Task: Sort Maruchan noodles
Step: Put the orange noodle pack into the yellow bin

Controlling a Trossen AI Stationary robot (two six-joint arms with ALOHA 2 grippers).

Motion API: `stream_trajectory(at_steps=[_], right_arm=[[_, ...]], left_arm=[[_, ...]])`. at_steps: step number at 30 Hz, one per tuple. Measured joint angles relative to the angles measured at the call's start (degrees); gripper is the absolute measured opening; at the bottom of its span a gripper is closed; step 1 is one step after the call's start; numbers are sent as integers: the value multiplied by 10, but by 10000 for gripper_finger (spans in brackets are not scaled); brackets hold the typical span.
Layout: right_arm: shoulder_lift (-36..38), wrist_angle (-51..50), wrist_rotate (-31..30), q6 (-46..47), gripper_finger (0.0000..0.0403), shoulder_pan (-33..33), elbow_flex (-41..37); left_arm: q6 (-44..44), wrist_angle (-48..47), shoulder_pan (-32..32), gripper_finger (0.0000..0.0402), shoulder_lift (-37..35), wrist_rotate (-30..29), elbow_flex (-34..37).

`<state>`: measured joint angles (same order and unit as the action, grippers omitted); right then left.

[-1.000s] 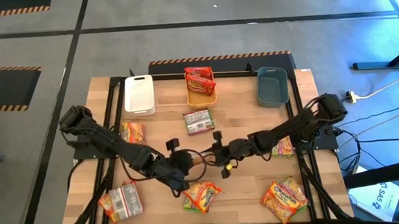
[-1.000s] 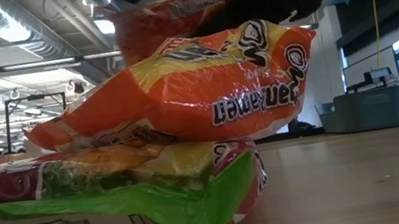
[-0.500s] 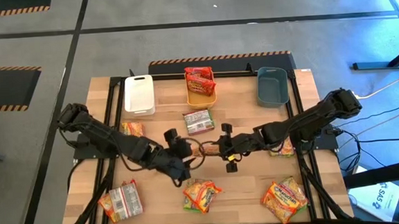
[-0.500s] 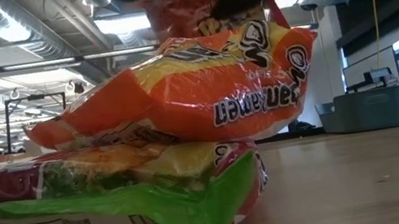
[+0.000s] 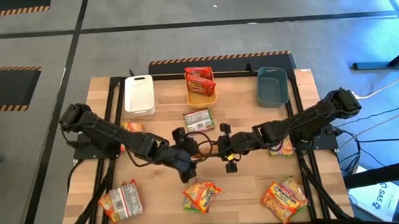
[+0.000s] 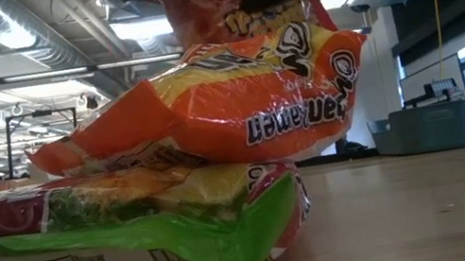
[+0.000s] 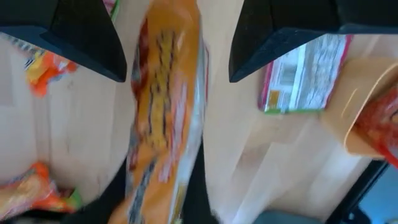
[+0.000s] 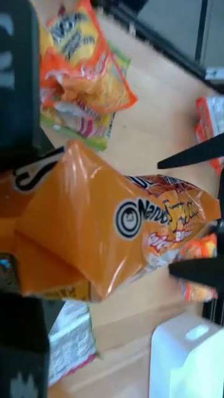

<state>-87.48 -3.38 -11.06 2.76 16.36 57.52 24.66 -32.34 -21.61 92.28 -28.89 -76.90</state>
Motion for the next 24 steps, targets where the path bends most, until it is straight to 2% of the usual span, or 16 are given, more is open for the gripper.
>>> stream_trajectory(at_steps=[4,7,12,18,24], right_arm=[[-3,10,3,0,107,0,0],[-3,21,9,0,112,0,0],[-3,35,17,1,124,0,0],[-5,36,26,1,124,1,0],[1,27,32,0,182,1,0]], left_arm=[[-32,39,15,278,0,24,0],[-51,58,29,279,12,76,-1],[-54,51,49,268,32,125,0],[-47,54,54,203,34,136,0],[-58,58,55,134,33,136,0]])
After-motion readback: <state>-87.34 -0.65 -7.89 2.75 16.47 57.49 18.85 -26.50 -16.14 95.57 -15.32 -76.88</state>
